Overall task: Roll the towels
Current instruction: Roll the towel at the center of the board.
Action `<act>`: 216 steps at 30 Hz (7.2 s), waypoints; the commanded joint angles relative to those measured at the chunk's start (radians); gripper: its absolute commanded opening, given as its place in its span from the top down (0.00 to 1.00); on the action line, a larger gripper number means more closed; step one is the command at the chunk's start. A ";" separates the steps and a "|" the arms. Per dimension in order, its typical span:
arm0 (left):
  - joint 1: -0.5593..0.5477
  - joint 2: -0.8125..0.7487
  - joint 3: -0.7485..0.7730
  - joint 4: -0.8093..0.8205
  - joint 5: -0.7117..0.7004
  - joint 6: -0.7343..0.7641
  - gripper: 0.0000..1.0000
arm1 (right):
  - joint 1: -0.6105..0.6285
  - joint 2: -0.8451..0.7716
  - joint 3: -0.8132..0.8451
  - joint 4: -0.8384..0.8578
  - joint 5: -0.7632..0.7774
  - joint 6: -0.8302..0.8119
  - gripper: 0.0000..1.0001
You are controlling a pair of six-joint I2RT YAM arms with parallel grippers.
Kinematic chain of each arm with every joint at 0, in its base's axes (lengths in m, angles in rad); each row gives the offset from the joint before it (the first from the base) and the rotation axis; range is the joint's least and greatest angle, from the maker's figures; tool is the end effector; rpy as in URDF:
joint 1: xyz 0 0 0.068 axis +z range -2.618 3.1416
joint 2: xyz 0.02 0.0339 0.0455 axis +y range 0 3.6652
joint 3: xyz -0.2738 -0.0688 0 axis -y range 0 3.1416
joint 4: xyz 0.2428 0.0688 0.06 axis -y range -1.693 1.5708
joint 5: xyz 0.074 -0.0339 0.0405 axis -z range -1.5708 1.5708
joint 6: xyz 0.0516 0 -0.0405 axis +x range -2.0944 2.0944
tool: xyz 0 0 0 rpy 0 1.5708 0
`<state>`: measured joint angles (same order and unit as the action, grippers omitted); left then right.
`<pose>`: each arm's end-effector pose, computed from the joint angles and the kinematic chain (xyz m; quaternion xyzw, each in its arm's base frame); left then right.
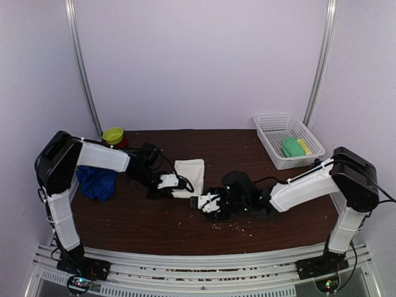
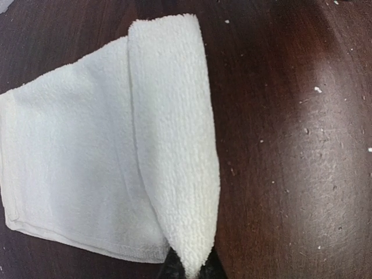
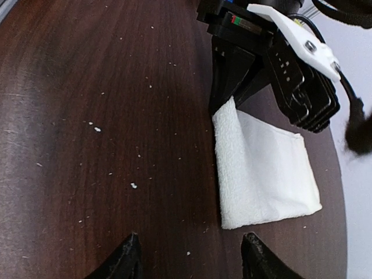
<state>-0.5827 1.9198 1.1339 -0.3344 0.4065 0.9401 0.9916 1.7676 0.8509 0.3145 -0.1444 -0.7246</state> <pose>0.3065 -0.2264 0.1321 0.6913 0.6600 -0.1547 0.2502 0.1974 0.3153 0.1550 -0.6898 0.5518 0.1251 0.4517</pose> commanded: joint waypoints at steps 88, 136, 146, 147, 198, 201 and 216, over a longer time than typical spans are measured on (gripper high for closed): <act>-0.121 -0.445 -0.809 1.020 -0.285 0.240 0.43 | -0.207 0.594 0.919 -1.023 -0.608 0.418 1.00; -0.209 -0.074 -0.627 1.098 -0.532 0.276 1.00 | -0.243 0.669 1.015 -1.119 -0.699 0.428 0.97; -0.207 -0.177 -0.524 0.684 -0.448 0.129 1.00 | -0.243 0.517 0.916 -1.010 -0.610 0.457 0.69; -0.207 -0.185 -0.514 0.641 -0.434 0.116 1.00 | -0.243 0.494 0.901 -0.994 -0.599 0.462 0.67; -0.131 -0.011 -0.008 -0.255 -0.048 -0.140 1.00 | 0.282 0.144 -0.093 0.355 0.635 -0.134 0.37; -0.132 -0.004 -0.006 -0.268 -0.054 -0.129 1.00 | 0.279 0.183 -0.069 0.360 0.655 -0.150 0.37; -0.138 0.015 -0.011 -0.287 -0.062 -0.107 1.00 | 0.191 0.278 0.094 0.153 0.605 -0.101 0.44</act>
<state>-0.7090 1.8797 1.1450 -0.5400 0.3866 0.8158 1.1999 2.0232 0.9089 0.5640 0.4858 -0.8581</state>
